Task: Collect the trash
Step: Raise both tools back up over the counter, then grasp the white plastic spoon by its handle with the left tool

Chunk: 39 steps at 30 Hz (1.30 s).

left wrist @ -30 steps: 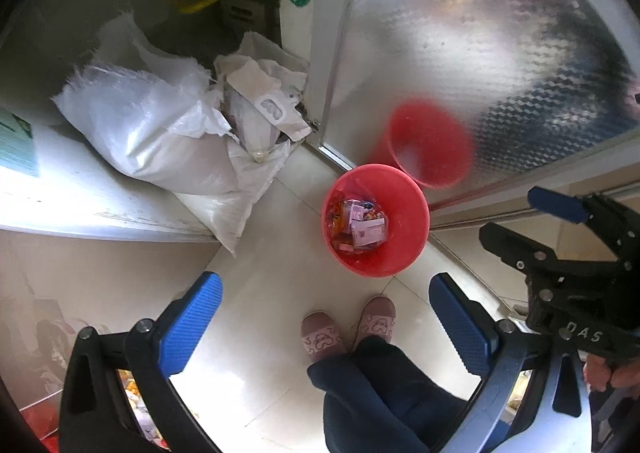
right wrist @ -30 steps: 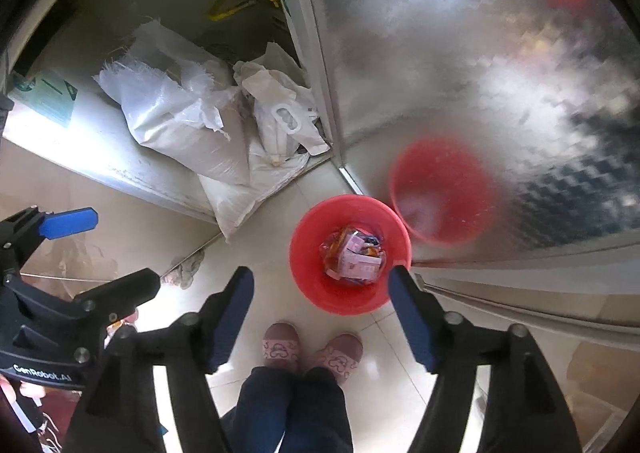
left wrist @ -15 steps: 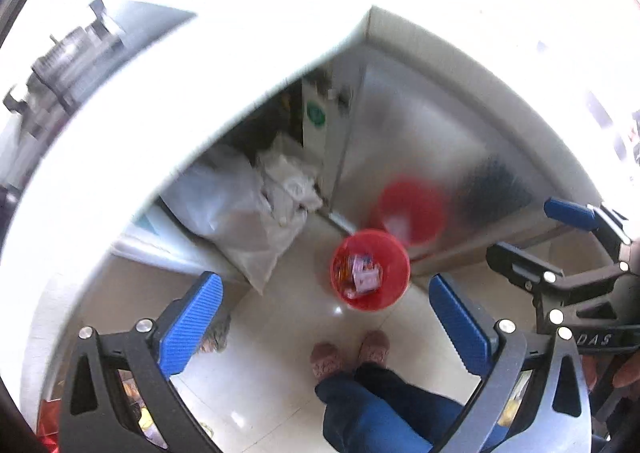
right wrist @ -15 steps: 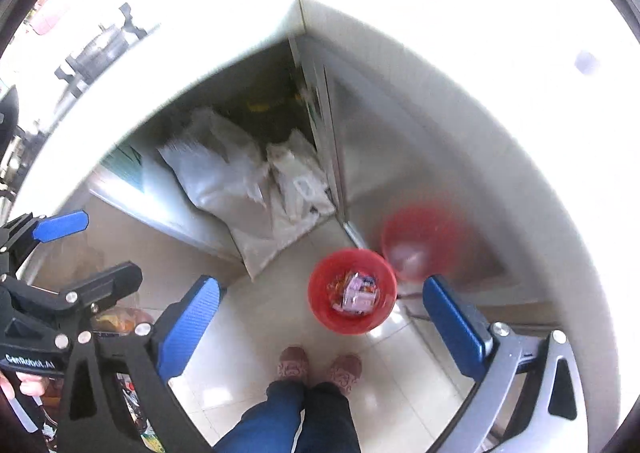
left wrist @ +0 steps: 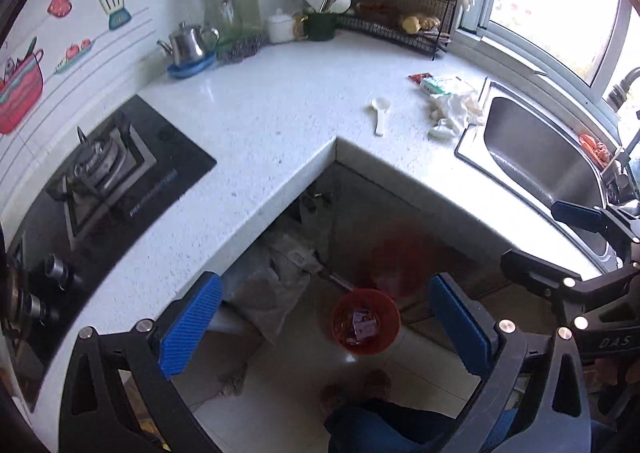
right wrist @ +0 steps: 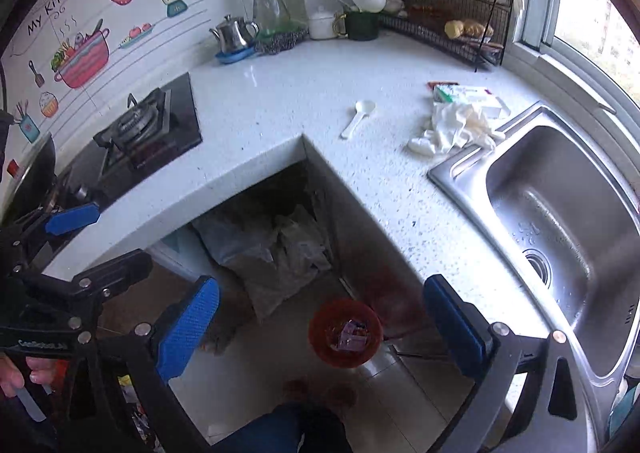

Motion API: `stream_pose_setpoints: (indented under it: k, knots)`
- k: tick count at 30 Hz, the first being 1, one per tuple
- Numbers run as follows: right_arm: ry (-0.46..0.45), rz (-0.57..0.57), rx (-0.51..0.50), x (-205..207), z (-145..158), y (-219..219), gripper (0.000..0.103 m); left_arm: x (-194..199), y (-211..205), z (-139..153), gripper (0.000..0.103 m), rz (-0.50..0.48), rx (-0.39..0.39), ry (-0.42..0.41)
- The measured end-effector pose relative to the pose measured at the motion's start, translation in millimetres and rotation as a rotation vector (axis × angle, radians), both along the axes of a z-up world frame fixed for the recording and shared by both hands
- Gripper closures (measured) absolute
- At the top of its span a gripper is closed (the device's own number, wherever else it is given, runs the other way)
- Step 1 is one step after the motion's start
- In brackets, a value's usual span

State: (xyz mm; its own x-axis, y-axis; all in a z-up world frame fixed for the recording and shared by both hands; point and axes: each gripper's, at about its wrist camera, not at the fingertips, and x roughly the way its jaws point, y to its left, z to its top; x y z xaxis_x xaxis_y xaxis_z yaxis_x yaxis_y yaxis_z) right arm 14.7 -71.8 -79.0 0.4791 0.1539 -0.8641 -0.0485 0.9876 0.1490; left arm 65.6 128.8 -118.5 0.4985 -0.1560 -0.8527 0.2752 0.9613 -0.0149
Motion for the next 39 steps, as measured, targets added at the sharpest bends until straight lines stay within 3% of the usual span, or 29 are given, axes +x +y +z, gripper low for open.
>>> stream_pose_setpoints:
  k: [6, 17, 25, 39]
  knots:
    - [-0.064, -0.001, -0.014, -4, 22, -7, 0.001, 4, -14, 22, 0.0, -0.025, 0.004, -0.028]
    - [-0.08, -0.038, 0.004, 11, 45, -30, 0.001, 30, -40, 50, 0.0, -0.081, -0.023, -0.077]
    - [-0.056, -0.125, 0.001, 36, 35, -48, 0.001, 75, -63, 38, 0.0, -0.158, -0.021, -0.035]
    - [0.038, -0.356, -0.014, 109, 5, -83, 0.001, 202, -111, 1, 0.0, -0.376, -0.01, 0.092]
